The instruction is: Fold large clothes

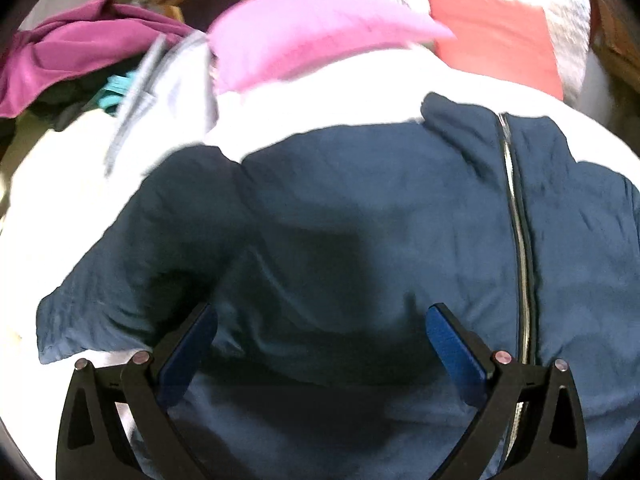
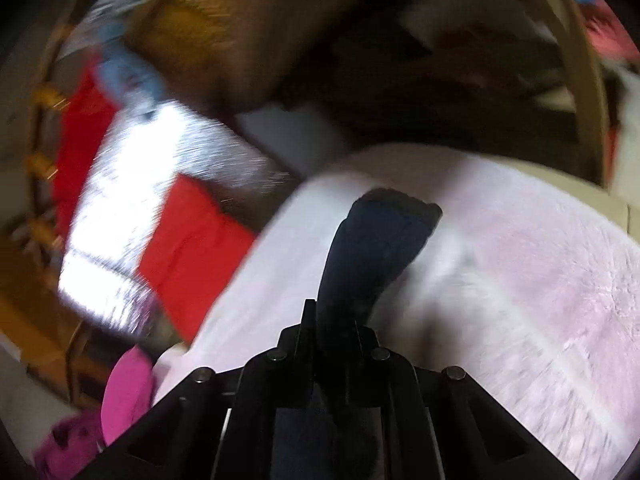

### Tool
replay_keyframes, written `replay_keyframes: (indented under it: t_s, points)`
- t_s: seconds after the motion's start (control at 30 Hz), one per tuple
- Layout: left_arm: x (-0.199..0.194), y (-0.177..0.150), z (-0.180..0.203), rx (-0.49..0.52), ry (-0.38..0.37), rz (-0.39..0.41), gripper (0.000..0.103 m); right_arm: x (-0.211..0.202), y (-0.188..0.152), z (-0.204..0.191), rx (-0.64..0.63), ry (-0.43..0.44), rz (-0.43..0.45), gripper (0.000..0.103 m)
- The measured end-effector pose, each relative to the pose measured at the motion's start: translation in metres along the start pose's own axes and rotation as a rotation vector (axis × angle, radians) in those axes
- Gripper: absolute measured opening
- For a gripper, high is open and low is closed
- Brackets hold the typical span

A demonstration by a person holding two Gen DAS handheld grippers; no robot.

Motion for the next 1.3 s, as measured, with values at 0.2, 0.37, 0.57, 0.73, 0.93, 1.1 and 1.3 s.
replay_keyframes:
  t_s: [0.2, 0.37, 0.57, 0.73, 0.93, 1.1, 1.3]
  points:
    - [-0.013, 0.018, -0.019, -0.049, 0.051, 0.081, 0.103, -0.056, -0.049, -0.122, -0.137, 0.253, -0.071, 0.011]
    - [-0.014, 0.027, -0.047, -0.117, 0.061, 0.105, 0.103, -0.089, -0.143, -0.197, -0.188, 0.385, -0.199, 0.011]
    - [-0.012, 0.029, -0.092, -0.209, 0.073, 0.094, 0.103, -0.077, -0.271, -0.222, -0.117, 0.398, -0.446, 0.012]
    - [-0.008, 0.026, -0.107, -0.226, 0.014, 0.064, 0.103, -0.068, -0.346, -0.215, -0.085, 0.298, -0.726, 0.016]
    - [-0.006, 0.023, -0.092, -0.24, -0.186, 0.008, 0.103, -0.113, -0.313, -0.215, -0.101, 0.476, -0.687, 0.057]
    - [-0.008, 0.024, -0.075, -0.239, -0.249, -0.012, 0.103, -0.147, -0.254, -0.189, -0.09, 0.543, -0.535, 0.103]
    - [-0.009, 0.015, -0.058, -0.192, -0.305, -0.062, 0.097, -0.146, -0.206, -0.128, -0.04, 0.351, -0.363, 0.102]
Point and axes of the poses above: each gripper's, at about its wrist camera, not at the fingertips, and x roughly the way its jaws point, z to its right, y to its top, the point moved 2 cm from there along x, roughly the way its jaws point, and after that the axes turned 15 degrees about z, right-handed, at the moved point
